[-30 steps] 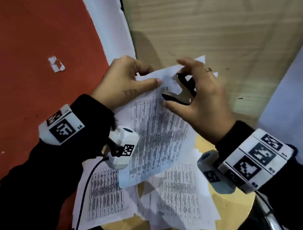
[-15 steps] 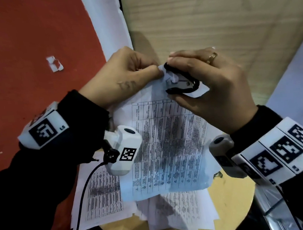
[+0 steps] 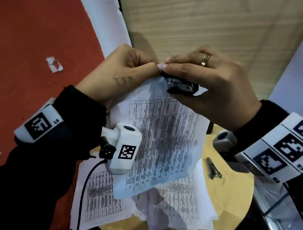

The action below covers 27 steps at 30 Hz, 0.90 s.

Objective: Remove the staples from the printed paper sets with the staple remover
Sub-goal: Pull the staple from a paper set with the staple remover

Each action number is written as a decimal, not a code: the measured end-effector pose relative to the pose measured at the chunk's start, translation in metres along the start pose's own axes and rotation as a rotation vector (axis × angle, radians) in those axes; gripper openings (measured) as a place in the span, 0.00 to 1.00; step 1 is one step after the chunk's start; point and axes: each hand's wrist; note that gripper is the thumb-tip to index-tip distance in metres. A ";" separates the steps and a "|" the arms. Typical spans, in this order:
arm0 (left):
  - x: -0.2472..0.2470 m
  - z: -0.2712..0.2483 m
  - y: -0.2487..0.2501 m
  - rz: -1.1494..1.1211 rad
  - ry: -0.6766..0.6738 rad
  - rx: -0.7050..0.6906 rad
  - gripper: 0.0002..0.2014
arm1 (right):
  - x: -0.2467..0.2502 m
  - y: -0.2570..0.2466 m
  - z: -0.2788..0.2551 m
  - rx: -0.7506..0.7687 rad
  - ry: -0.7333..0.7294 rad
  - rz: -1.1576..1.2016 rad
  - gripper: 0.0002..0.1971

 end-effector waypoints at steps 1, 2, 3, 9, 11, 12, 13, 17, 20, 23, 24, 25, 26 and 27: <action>0.001 0.000 0.001 -0.004 -0.008 -0.001 0.26 | 0.000 0.001 0.000 0.010 -0.002 -0.003 0.14; 0.001 0.000 0.002 0.002 -0.012 0.002 0.26 | 0.000 0.001 0.001 0.020 -0.005 -0.004 0.14; 0.001 0.000 0.003 0.012 -0.012 0.010 0.25 | 0.001 0.002 0.001 0.030 -0.006 -0.006 0.14; 0.001 0.000 0.005 -0.004 -0.018 0.085 0.25 | -0.001 0.005 0.002 0.077 -0.003 -0.014 0.12; 0.001 0.000 0.004 -0.033 -0.008 0.116 0.25 | -0.002 0.006 0.002 0.086 -0.001 -0.015 0.12; 0.001 0.000 0.004 -0.044 -0.003 0.128 0.24 | -0.002 0.007 0.002 0.086 -0.001 -0.014 0.12; 0.000 0.000 0.004 -0.053 0.003 0.137 0.23 | -0.002 0.007 0.002 0.081 -0.001 -0.009 0.12; 0.000 0.002 0.001 -0.076 0.041 0.174 0.17 | -0.002 0.007 0.001 0.039 0.012 0.045 0.13; 0.000 0.002 0.000 -0.085 0.049 0.184 0.14 | -0.002 0.008 0.001 0.035 0.016 0.045 0.12; 0.001 0.003 -0.002 -0.115 0.038 0.181 0.17 | -0.003 0.008 0.002 0.042 0.018 0.043 0.10; 0.001 0.003 -0.002 -0.117 0.027 0.177 0.20 | -0.003 0.008 0.002 0.040 0.022 0.047 0.10; 0.001 0.004 -0.003 -0.122 0.022 0.174 0.22 | -0.003 0.008 0.002 0.034 0.026 0.052 0.10; 0.001 0.004 -0.003 -0.128 0.018 0.169 0.22 | -0.003 0.008 0.002 0.027 0.029 0.055 0.10; 0.001 0.004 -0.003 -0.134 0.012 0.166 0.21 | -0.003 0.008 0.002 0.016 0.030 0.058 0.10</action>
Point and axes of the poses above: each hand's wrist, its own z-axis towards the middle knuckle, its own x-axis out of the back of the hand, y = z × x, and after that the axes turned 10 degrees about -z, right-handed
